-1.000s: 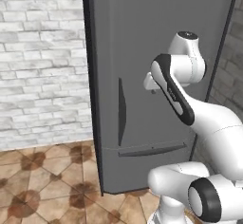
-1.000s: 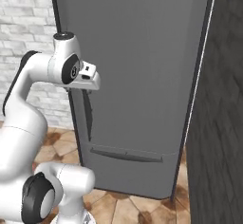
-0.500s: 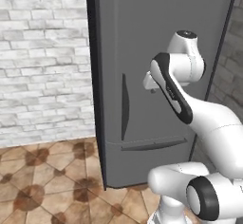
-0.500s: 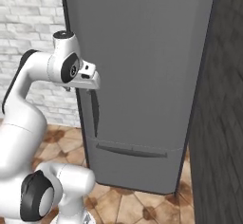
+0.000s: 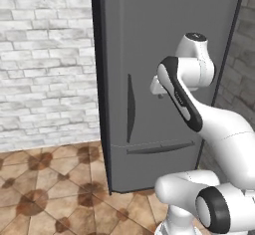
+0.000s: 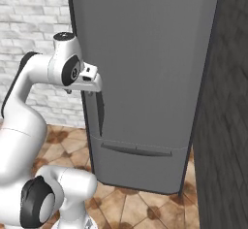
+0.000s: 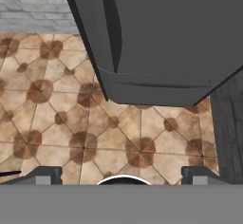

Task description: Open the fridge, remove the orange, carrot, and steak, and place them on any counter.

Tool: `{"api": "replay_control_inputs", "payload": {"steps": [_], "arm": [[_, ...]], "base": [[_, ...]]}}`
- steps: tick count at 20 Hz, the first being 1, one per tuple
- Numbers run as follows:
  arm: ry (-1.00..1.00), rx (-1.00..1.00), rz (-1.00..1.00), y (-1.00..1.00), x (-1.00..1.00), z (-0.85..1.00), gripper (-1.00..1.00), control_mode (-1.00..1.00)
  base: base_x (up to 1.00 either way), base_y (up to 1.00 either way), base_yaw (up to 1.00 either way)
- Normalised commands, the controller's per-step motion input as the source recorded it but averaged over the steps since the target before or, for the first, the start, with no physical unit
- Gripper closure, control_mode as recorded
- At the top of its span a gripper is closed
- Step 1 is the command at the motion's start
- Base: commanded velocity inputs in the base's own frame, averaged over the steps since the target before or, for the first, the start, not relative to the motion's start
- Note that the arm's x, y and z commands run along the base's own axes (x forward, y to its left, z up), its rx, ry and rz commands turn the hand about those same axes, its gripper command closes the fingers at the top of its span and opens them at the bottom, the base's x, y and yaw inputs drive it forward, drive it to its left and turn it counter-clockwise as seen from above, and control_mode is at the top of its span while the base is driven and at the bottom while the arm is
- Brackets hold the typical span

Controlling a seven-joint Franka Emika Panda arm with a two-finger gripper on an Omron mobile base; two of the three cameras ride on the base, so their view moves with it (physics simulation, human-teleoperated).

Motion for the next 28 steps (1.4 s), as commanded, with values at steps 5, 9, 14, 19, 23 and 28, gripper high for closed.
{"api": "replay_control_inputs", "payload": {"steps": [5, 9, 14, 19, 23, 28], "arm": [[-0.01, 0.01, 0.0, 0.01, 0.06, -0.21, -1.0, -1.0], [-0.05, 0.09, 0.02, 0.13, 0.21, -0.82, -1.0, -1.0], [0.0, 0.02, 0.0, 0.15, 0.32, -0.53, -1.0, -1.0], [0.03, 0.0, 0.0, 0.04, 0.15, -0.09, -1.0, -1.0], [0.0, 0.0, 0.0, 0.07, 0.47, -0.33, -1.0, -1.0], [0.0, 0.0, 0.04, 0.25, 0.66, -0.35, -1.0, -1.0]], "base": [[0.05, 0.1, 0.0], [0.0, 0.0, 0.0], [0.0, 0.0, 0.0], [0.0, 0.0, 0.0], [0.0, 0.0, 0.0], [0.0, 0.0, 0.0]]}}
